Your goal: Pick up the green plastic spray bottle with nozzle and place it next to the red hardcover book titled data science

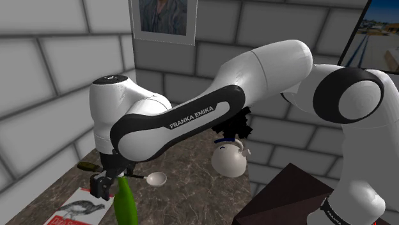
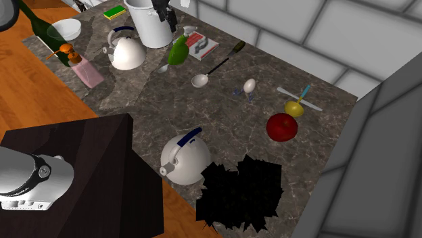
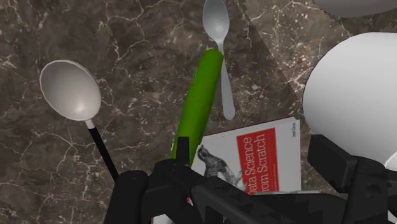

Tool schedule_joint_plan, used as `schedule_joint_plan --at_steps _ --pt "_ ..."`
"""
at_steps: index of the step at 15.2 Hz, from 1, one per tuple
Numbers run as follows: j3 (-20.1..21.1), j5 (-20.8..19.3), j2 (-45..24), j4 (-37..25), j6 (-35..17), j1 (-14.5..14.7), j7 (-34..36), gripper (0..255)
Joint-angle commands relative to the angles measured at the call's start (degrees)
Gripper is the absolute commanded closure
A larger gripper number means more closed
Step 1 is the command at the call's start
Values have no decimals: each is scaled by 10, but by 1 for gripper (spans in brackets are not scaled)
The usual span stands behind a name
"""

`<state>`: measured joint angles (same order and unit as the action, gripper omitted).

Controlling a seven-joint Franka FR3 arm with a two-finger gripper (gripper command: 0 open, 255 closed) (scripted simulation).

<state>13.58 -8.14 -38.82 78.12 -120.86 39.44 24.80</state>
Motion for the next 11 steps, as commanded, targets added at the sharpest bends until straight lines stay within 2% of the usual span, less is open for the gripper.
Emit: schedule_joint_plan --at_steps 1,3,11 --pt "2 3 13 -12 24 -1 -2 0" --pt "4 6 27 -23 49 -2 -4 0" --pt "4 6 27 -23 49 -2 -4 0"
